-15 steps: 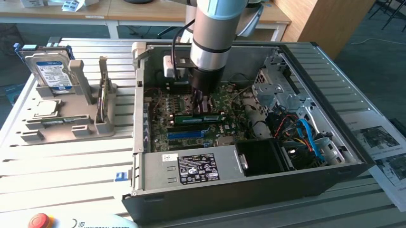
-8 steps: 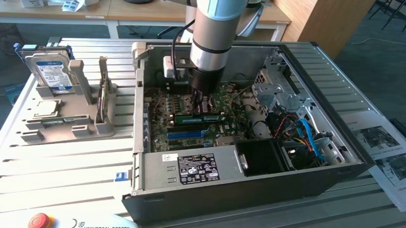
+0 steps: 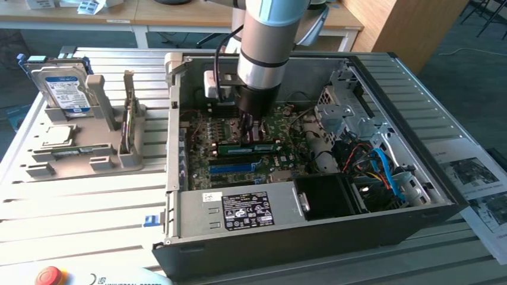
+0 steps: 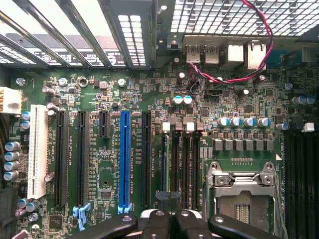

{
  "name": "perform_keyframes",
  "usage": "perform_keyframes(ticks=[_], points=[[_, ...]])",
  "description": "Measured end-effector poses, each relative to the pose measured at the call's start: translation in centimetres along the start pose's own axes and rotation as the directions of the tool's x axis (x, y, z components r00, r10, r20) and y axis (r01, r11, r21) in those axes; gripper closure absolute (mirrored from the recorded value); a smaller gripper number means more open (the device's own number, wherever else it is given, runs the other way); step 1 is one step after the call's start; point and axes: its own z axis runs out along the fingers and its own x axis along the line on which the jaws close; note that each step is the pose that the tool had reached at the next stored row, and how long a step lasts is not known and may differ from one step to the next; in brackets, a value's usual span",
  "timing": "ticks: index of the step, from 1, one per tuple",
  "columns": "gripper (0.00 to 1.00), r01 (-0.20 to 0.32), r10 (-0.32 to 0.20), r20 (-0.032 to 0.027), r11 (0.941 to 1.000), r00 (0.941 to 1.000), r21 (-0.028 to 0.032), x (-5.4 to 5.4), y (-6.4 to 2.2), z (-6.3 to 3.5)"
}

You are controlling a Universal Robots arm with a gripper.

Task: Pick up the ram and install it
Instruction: 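Press down the ram until it locks into place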

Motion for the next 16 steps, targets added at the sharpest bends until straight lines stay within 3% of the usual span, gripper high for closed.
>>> perform_keyframes(ticks=[16], points=[[0.9,0.0,0.0,0.0001,1.0,1.0,0.0002,0.0,-0.01,0.32]])
